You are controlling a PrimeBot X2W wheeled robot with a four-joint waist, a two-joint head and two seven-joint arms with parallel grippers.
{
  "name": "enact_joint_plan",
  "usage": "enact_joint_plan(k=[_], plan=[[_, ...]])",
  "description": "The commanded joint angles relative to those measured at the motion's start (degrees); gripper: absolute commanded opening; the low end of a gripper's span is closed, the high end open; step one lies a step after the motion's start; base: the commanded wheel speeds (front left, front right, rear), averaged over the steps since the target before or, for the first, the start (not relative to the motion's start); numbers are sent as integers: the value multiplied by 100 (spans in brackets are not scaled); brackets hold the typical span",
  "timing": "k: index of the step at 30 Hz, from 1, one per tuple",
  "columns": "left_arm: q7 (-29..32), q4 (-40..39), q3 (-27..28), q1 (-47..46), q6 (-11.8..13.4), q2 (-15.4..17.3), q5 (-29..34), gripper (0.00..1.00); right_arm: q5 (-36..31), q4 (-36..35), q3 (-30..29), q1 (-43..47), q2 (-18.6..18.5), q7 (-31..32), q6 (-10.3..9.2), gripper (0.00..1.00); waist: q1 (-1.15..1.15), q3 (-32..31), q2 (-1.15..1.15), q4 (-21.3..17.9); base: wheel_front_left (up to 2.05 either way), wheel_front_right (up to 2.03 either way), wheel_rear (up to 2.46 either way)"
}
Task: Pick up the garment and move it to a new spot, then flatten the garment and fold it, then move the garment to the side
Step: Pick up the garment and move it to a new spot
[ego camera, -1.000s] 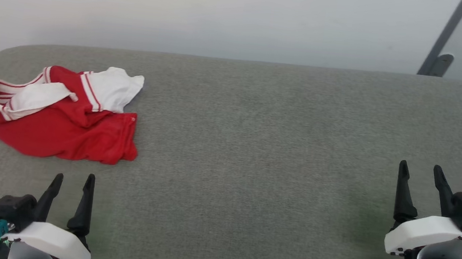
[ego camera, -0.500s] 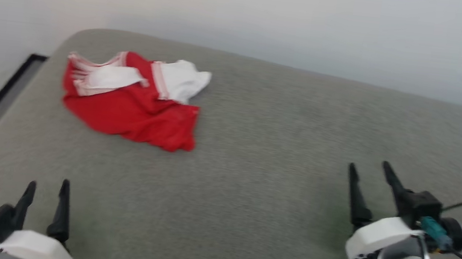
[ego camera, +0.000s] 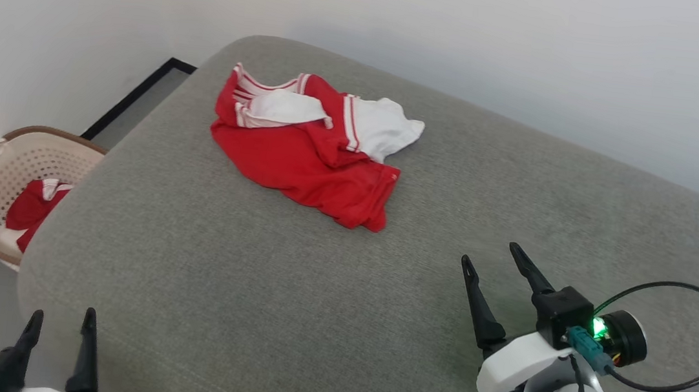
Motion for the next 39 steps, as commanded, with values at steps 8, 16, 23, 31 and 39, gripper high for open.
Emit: enact_joint_plan(k=[8,16,23,31,39], plan=[[-60,30,-628,-598,13,428,-112,100,-210,35,21,-197,-14,-62,-4,100,0,348,0,-265,0,0,0],[-56,536,-1571,-2522,13,1626,-1219,100,-374,-46,7,-531,-12,-61,-4,100,0,1246,0,-1047,0,0,0],[450,1844,-3100,-4195,13,2925,-2988,100,-402,-263,48,-744,-9,-61,-4,100,0,2015,0,-1708,0,0,0],[2361,1766,-4533,-5121,13,4004,-5356,100,-391,-676,247,-1020,-3,-54,-4,100,0,2864,0,-2313,0,0,0],[2926,1790,-5196,-5406,12,4607,-6426,100,-345,-1065,341,-1088,-20,-49,-4,100,0,3267,0,-2703,0,0,0]])
